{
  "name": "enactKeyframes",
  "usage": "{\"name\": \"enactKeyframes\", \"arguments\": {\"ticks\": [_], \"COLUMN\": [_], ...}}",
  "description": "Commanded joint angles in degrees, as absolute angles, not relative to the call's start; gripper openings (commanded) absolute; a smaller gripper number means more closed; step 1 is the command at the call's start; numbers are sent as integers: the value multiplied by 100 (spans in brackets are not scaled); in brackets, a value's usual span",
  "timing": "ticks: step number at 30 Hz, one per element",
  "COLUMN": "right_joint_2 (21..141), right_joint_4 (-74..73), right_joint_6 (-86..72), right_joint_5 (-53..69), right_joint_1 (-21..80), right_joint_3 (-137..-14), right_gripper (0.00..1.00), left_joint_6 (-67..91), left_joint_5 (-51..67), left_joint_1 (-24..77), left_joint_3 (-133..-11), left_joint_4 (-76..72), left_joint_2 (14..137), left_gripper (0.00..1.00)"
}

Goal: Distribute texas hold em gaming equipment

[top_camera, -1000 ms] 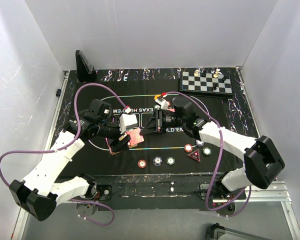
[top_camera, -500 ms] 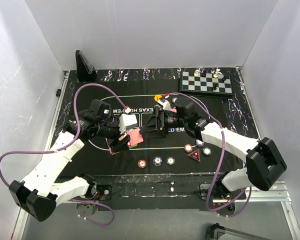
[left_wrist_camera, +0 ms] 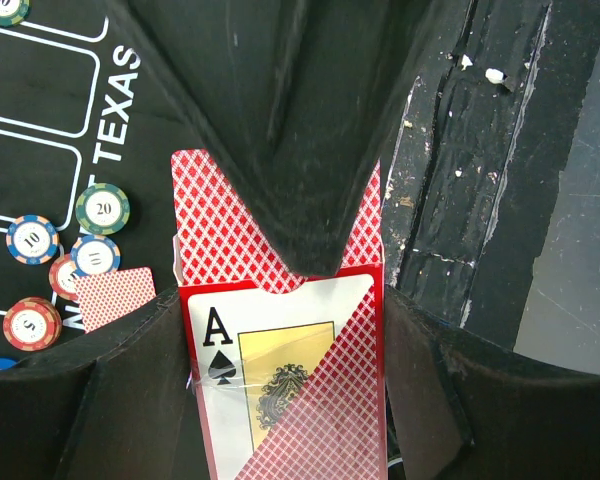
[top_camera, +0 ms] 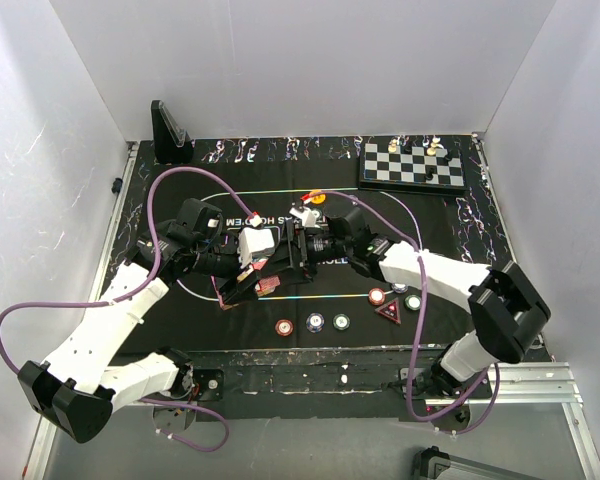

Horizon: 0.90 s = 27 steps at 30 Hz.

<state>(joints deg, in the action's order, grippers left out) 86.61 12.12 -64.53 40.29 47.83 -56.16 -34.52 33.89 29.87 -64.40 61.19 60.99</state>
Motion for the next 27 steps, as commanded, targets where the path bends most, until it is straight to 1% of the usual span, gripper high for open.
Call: {"name": "enactKeyframes", "arguments": {"ticks": [1, 7, 10, 12, 27], "right_joint_2": [8841, 9009, 8974, 8913, 8376], "right_joint_4": [1862, 2364, 2373, 2426, 2628], "right_joint_6": [-6670, -7013, -7040, -7066, -7233], "right_joint_5": [4113, 4228, 4210, 4219, 4254], "right_joint_1": [4869, 4869, 4843, 4808, 4448], "right_joint_3": [-5784, -5555, -5458, -5362, -4738], "right_gripper": [80, 58, 45, 39, 32], "left_joint_6": [-3516, -3533, -3533, -3542, -3498], "left_joint_5": [3533, 3533, 3524, 3516, 3542], "left_joint_1": [3015, 3015, 3015, 3015, 3015], "left_joint_3": [-6609, -6671, -6688, -6680, -6724], "left_joint_4": [6029, 6047, 6047, 6056, 6038], "left_joint_2": [6038, 6108, 6117, 6100, 6117], "left_gripper": [22, 22, 22, 22, 22]}}
